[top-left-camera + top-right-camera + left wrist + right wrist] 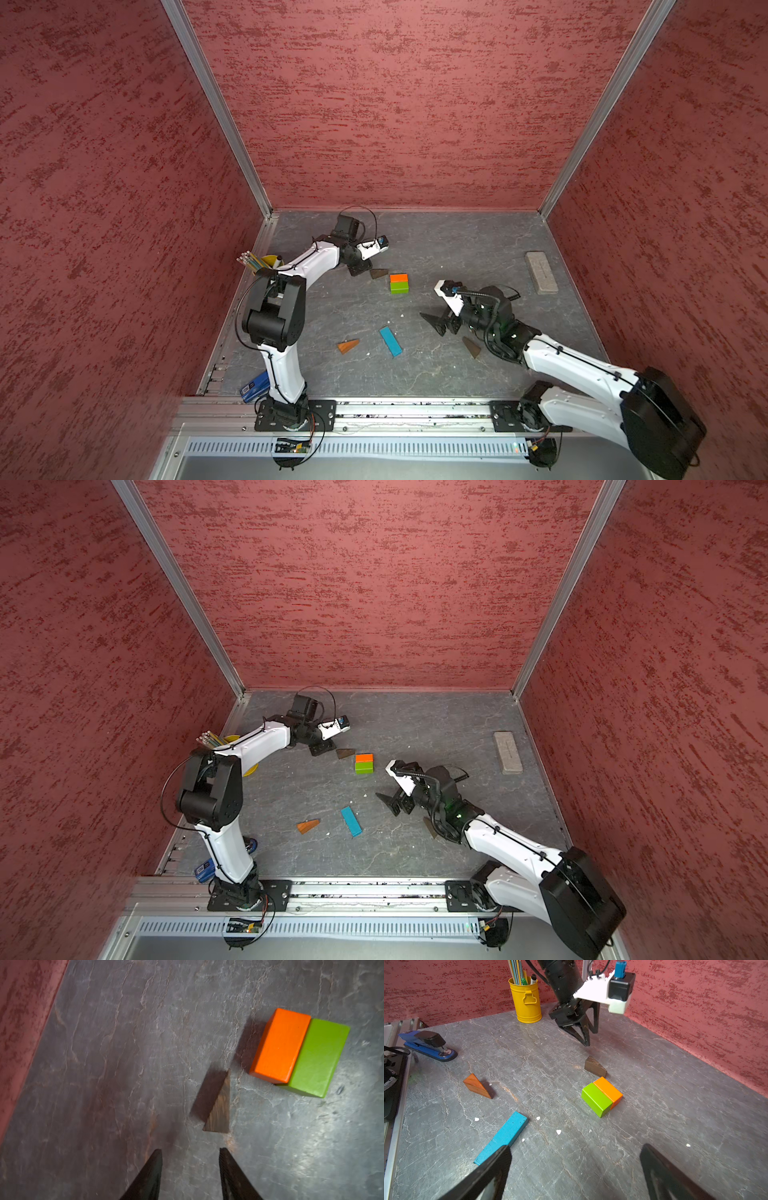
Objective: Assemble a small pinwheel with building blocks
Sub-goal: Assemble the building block at the center of the board.
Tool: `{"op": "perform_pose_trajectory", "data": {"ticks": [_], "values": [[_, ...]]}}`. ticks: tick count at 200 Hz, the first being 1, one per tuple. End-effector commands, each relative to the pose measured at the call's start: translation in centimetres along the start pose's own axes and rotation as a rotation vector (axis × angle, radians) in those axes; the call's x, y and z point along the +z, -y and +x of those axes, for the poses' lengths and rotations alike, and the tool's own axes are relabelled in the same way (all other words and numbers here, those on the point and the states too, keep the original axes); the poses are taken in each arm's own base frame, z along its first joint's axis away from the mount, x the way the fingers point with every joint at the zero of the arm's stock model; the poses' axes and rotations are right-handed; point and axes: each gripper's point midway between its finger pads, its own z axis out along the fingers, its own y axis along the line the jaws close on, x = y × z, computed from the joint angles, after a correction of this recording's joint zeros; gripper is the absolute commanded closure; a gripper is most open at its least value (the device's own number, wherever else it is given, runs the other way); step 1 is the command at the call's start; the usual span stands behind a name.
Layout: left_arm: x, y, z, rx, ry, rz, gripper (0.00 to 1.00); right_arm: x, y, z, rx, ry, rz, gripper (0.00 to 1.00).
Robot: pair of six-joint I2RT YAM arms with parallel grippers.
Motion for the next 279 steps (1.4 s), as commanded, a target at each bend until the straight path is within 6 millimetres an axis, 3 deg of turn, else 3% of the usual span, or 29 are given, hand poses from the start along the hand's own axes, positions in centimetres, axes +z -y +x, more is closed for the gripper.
{"op": "perform_pose_trajectory", "data": {"ticks": [1,30,55,127,279], "values": [[-0.2,-0.1,0.3,-0.217,-0.054,-0.08,0.52,-0.1,-0.2,-0.3,0.006,0.02,-0.014,0.01],[1.2,2.4,1.6,-0.251,-0.162,-0.062,0.52,-0.1,-0.2,-0.3,0.006,0.019,-0.012,0.01],[2.6,3.0,2.2,-0.347,-0.19,-0.043,0.53,0.0,-0.1,-0.2,0.027,0.009,-0.013,0.01],[4.3,3.0,3.1,-0.418,-0.24,-0.044,0.59,-0.3,0.0,-0.3,0.031,0.016,-0.001,0.01],[6.5,0.6,0.9,-0.382,-0.204,-0.048,0.66,-0.2,0.1,0.0,0.033,0.005,0.007,0.01]]}}
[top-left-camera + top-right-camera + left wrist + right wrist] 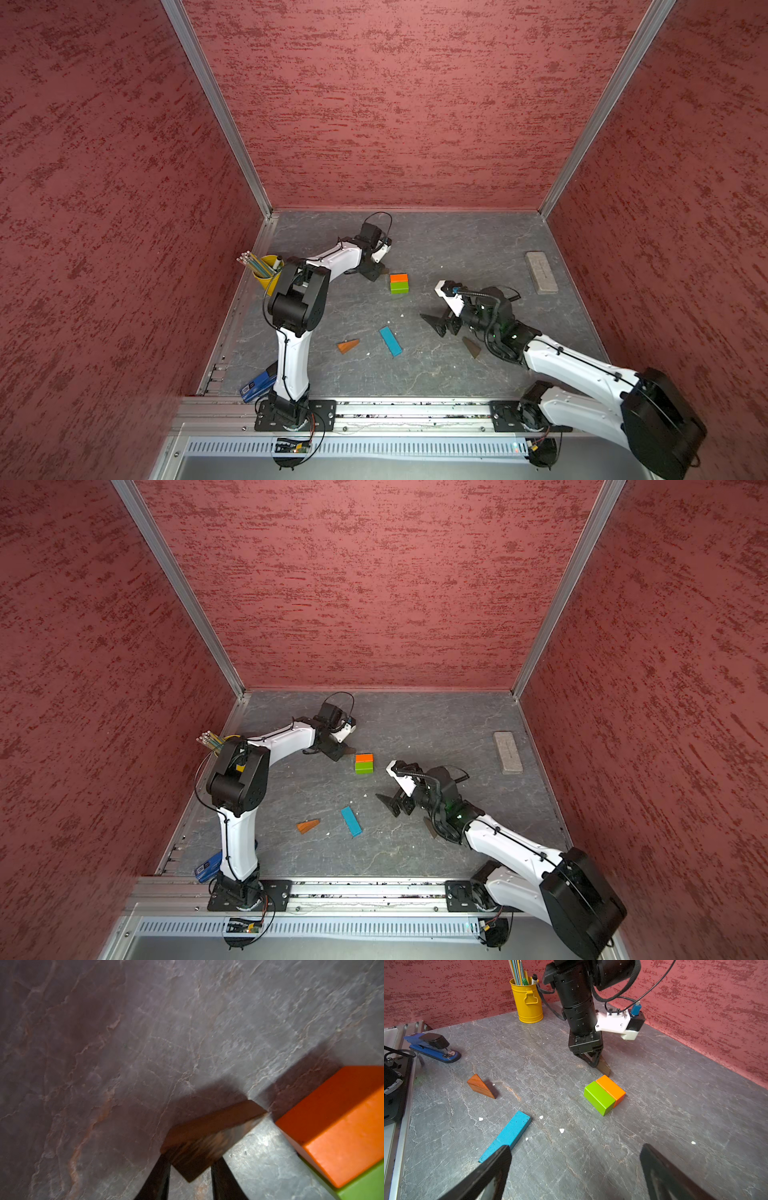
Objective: Assemble a small pinwheel with building blocks
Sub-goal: Assemble the building block at the center of the board.
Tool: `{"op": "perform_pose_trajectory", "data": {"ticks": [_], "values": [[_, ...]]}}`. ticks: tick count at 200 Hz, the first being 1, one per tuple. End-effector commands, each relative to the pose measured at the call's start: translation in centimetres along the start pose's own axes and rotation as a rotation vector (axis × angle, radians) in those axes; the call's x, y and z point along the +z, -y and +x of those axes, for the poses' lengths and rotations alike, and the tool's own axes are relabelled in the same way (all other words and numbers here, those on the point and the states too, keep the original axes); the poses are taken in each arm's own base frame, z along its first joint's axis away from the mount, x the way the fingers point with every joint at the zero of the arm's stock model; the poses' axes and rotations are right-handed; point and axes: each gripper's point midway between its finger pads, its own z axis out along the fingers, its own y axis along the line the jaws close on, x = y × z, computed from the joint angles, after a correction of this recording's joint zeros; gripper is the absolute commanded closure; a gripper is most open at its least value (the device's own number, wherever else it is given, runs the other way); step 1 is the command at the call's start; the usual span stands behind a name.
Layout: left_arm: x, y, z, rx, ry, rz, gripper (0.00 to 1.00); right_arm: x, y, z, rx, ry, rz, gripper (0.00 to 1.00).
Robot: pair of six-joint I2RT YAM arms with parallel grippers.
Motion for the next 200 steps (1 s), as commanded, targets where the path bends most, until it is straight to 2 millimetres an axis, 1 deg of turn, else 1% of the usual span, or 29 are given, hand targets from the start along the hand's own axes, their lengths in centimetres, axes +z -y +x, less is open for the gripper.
{"op": "perform_pose_trajectory", "data": {"ticks": [1,19,46,84,105,151,177,200], "values": [[0.5,-0.2,-0.6,0.031,0.01,0.007,0.66,-0.2,0.3,0.0,0.012,0.004,0.015,0.01],[0.5,-0.4,-0.8,0.067,0.009,0.004,0.66,-0.2,0.2,0.1,0.013,0.002,0.014,0.01],[0.6,0.0,-0.8,0.147,0.009,0.034,0.66,-0.2,0.3,0.1,0.013,0.001,0.015,0.01],[0.9,0.1,-0.6,0.202,0.011,0.07,0.66,-0.1,0.3,0.0,0.013,0.004,0.014,0.01],[1.0,0.2,-1.1,0.231,0.033,0.081,0.66,-0.1,0.2,0.0,0.013,0.001,0.013,0.01],[0.9,-0.5,-2.0,0.284,0.05,0.084,0.67,-0.2,0.3,0.0,0.014,0.002,0.017,0.01],[0.8,-0.5,-2.5,0.323,0.061,0.097,0.67,-0.2,0.3,0.0,0.014,0.002,0.019,0.01],[0.7,-0.2,-2.5,0.35,0.06,0.114,0.67,-0.2,0.3,0.1,0.014,0.001,0.018,0.01]]}}
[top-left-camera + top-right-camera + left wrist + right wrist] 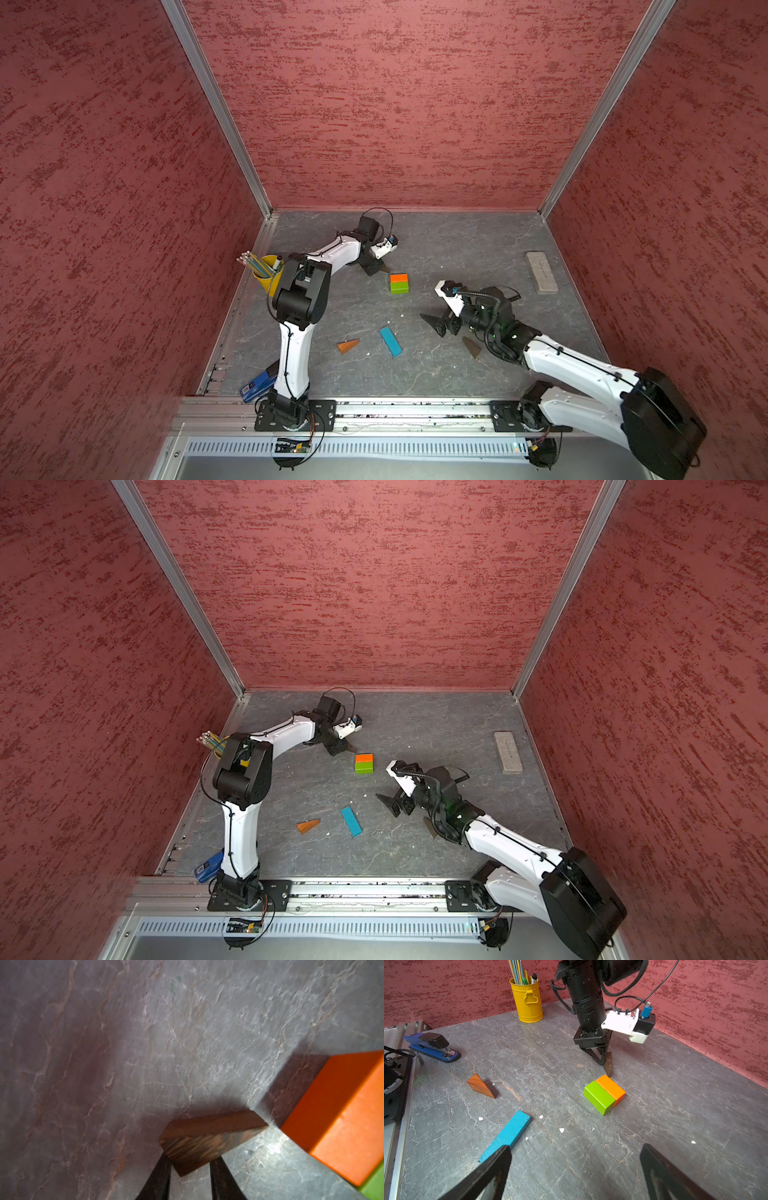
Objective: Assemble a small pinwheel with building blocks
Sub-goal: Assemble the building block at the center of the board.
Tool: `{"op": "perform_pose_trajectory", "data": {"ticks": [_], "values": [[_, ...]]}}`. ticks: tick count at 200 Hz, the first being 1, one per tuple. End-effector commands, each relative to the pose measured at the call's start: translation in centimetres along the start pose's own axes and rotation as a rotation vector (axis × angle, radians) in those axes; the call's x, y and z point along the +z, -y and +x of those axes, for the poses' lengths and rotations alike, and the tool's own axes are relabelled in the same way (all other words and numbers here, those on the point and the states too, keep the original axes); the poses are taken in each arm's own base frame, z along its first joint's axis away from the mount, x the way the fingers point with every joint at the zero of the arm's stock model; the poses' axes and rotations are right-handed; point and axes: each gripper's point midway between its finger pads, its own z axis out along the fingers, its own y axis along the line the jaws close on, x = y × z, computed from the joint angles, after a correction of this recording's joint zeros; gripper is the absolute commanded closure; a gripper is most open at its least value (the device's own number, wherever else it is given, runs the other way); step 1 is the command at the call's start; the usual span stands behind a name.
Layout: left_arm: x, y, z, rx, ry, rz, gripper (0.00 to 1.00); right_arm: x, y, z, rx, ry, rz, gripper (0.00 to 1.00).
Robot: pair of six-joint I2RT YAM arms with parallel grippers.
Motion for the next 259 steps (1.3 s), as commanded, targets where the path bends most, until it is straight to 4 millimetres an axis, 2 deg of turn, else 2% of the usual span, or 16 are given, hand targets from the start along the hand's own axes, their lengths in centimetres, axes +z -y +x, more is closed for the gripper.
{"op": "perform_pose_trajectory", "data": {"ticks": [1,74,167,259], "values": [[0.1,0.4,-0.2,0.049,0.008,0.039,0.67,-0.2,0.3,0.0,0.013,0.002,0.018,0.01],[0.1,1.6,-0.6,0.138,0.033,0.089,0.67,-0.2,0.3,0.0,0.009,0.002,0.016,0.01],[0.1,0.6,-1.4,0.237,0.049,0.058,0.66,-0.2,0.3,0.1,0.01,-0.001,0.016,0.01],[1.1,-0.4,-0.9,0.272,0.006,0.015,0.66,-0.1,0.3,0.1,0.009,-0.002,0.015,0.01]]}}
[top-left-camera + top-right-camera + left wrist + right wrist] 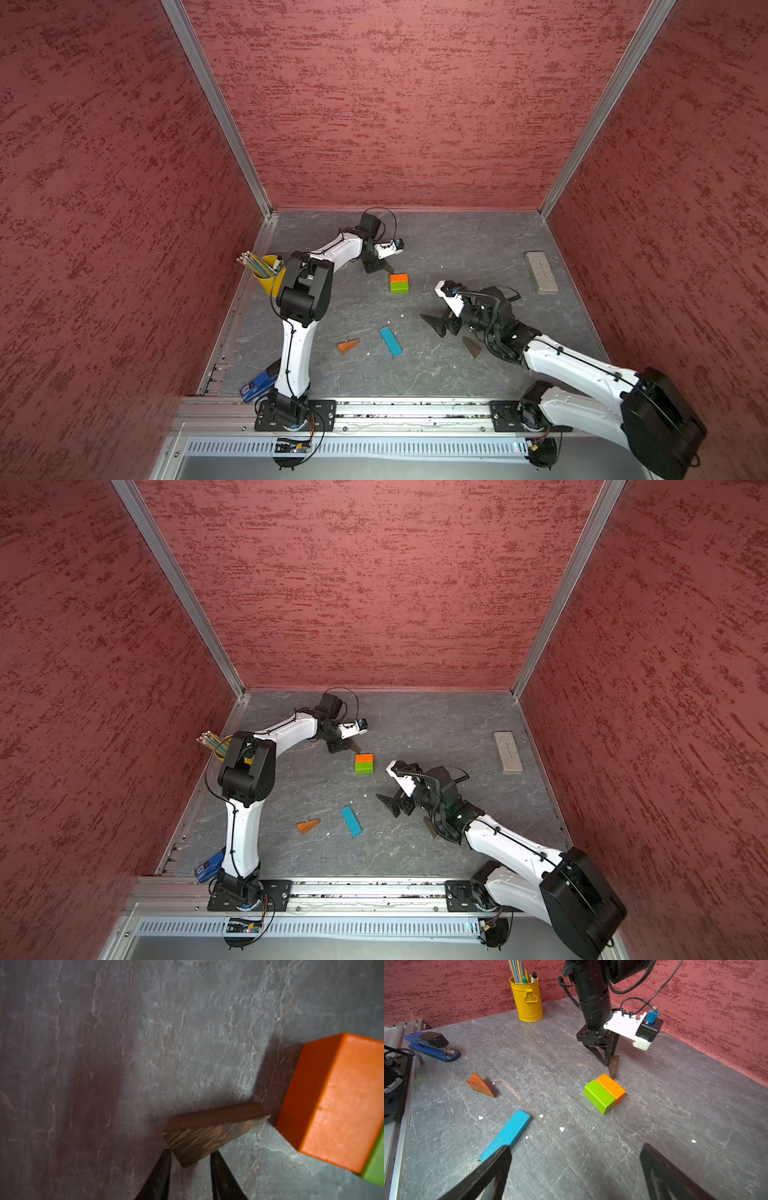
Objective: Assemble a small pinwheel with building blocks
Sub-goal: Assemble the building block at the center of the board.
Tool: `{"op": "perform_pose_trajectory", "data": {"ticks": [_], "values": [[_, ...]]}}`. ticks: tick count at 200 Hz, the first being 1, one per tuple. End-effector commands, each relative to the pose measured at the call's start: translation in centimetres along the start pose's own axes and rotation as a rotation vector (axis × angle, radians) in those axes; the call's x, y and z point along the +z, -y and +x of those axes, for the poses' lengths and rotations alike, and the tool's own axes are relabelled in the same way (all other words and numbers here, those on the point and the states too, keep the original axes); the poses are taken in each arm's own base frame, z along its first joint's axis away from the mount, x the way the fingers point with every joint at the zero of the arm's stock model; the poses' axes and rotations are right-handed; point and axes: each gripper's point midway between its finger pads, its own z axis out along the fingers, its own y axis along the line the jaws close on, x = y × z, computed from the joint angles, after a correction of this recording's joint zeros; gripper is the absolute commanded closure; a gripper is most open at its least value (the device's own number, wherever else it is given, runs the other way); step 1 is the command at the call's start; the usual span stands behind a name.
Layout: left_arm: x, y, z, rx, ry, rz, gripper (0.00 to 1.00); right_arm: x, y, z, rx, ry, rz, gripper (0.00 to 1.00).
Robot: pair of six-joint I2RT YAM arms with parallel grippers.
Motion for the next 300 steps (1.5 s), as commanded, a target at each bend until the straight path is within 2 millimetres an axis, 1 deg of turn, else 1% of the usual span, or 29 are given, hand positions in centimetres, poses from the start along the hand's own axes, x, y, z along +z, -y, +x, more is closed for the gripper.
{"op": "perform_pose_trajectory", "data": {"ticks": [1,38,80,146,207,232,243,252,263,264,271,300], "values": [[0.3,-0.7,0.2,0.019,-0.018,-0.025,0.66,-0.1,0.3,0.0,0.008,0.003,0.016,0.01],[0.5,-1.6,0.5,0.012,-0.033,-0.065,0.66,0.0,0.3,0.1,0.01,-0.001,0.012,0.01],[0.4,-2.4,0.3,0.006,-0.027,-0.096,0.66,0.0,0.3,0.1,0.01,-0.002,0.013,0.01],[0.4,-2.8,0.0,0.011,-0.021,-0.109,0.66,0.0,0.2,0.2,0.013,-0.004,0.009,0.01],[-0.4,-3.2,0.1,0.004,-0.031,-0.111,0.66,0.1,0.3,0.2,0.016,-0.007,0.011,0.01],[-2.2,-2.7,0.9,-0.028,-0.056,-0.12,0.66,0.0,0.5,0.1,0.017,-0.001,0.026,0.01],[-3.9,-2.4,1.5,-0.048,-0.059,-0.133,0.65,-0.1,0.5,0.1,0.018,0.002,0.029,0.01],[-5.3,-1.7,2.1,-0.066,-0.061,-0.132,0.65,-0.1,0.5,0.0,0.018,0.005,0.027,0.01],[-7.1,-0.1,3.1,-0.079,-0.065,-0.119,0.64,0.0,0.4,0.0,0.015,0.002,0.021,0.01],[-7.5,-0.1,3.1,-0.079,-0.06,-0.123,0.64,0.0,0.4,0.0,0.016,0.001,0.02,0.01],[-8.4,1.4,4.0,-0.08,-0.064,-0.11,0.63,0.1,0.3,0.0,0.015,0.0,0.012,0.01],[-13.5,6.9,6.4,-0.099,-0.046,-0.105,0.52,0.4,0.0,0.2,0.02,0.003,-0.004,0.01]]}}
